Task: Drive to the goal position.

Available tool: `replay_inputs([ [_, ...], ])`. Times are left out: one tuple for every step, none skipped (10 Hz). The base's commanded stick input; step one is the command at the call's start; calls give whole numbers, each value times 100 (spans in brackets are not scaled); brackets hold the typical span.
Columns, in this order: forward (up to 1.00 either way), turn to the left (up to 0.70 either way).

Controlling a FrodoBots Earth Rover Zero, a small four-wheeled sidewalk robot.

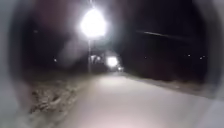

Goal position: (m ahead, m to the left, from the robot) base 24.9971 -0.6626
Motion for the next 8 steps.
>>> replay_inputs([
  [100,0],
  [100,0],
  [100,0],
  [100,0],
  [100,0],
  [100,0],
  [100,0],
  [100,0],
])
